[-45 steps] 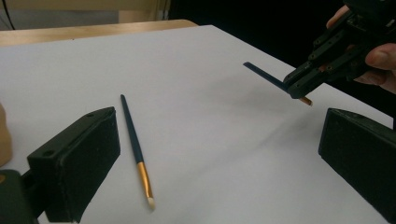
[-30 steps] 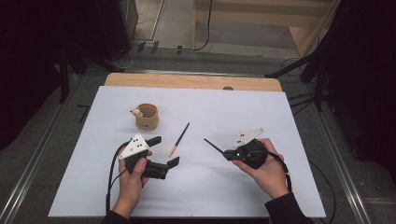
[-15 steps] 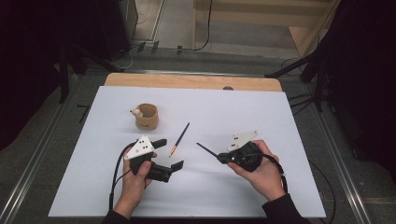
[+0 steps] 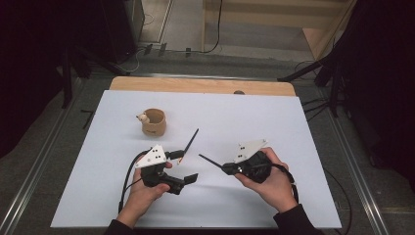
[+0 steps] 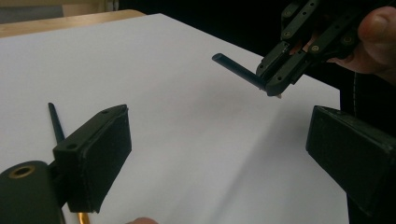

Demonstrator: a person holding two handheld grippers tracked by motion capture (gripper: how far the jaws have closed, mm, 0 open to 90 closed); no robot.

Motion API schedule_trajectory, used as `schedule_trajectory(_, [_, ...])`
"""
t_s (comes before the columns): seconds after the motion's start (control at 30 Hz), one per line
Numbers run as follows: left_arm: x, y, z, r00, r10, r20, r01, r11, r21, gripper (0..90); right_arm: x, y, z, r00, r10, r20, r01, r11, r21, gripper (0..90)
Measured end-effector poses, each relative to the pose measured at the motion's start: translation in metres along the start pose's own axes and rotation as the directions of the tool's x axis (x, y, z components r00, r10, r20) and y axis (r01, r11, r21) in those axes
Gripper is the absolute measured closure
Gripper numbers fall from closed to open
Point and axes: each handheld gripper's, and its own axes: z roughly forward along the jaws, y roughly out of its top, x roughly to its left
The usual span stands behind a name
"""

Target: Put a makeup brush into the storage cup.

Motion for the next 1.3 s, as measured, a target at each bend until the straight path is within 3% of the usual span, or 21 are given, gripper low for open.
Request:
schedule_trajectory(0.13, [-0.005, 0.001, 0.004, 0.9998, 0.017, -0.007, -0.017, 0.9992, 0.037, 17.6, 0.004, 0.002, 0.004, 0.9988, -0.037, -0.032, 0.038, 0.999, 0.016, 85.0])
schedule_trajectory(0.43, [-0.01, 0.002, 0.006, 0.9947, 0.024, 0.1, -0.029, 0.9983, 0.051, 47.3, 0.01, 0.006, 0.008, 0.9944, -0.092, -0.053, 0.094, 0.995, 0.04, 85.0])
schedule_trajectory(0.77, [-0.006, 0.002, 0.008, 0.9877, 0.018, 0.155, -0.032, 0.9956, 0.088, 58.7, 0.017, 0.009, 0.011, 0.9854, -0.15, -0.08, 0.154, 0.987, 0.042, 85.0])
schedule_trajectory(0.9, [-0.005, 0.003, 0.01, 0.9801, 0.027, 0.197, -0.05, 0.9925, 0.112, 62.0, 0.018, 0.01, 0.011, 0.9824, -0.162, -0.092, 0.167, 0.985, 0.045, 85.0])
schedule_trajectory(1.17, [-0.005, 0.005, 0.013, 0.9656, 0.004, 0.26, -0.043, 0.9887, 0.144, 65.8, 0.02, 0.01, 0.013, 0.977, -0.183, -0.109, 0.19, 0.98, 0.055, 85.0])
schedule_trajectory(1.3, [-0.004, 0.006, 0.014, 0.9646, -0.004, 0.264, -0.037, 0.9881, 0.149, 70.8, 0.02, 0.01, 0.013, 0.9752, -0.192, -0.11, 0.199, 0.979, 0.054, 85.0])
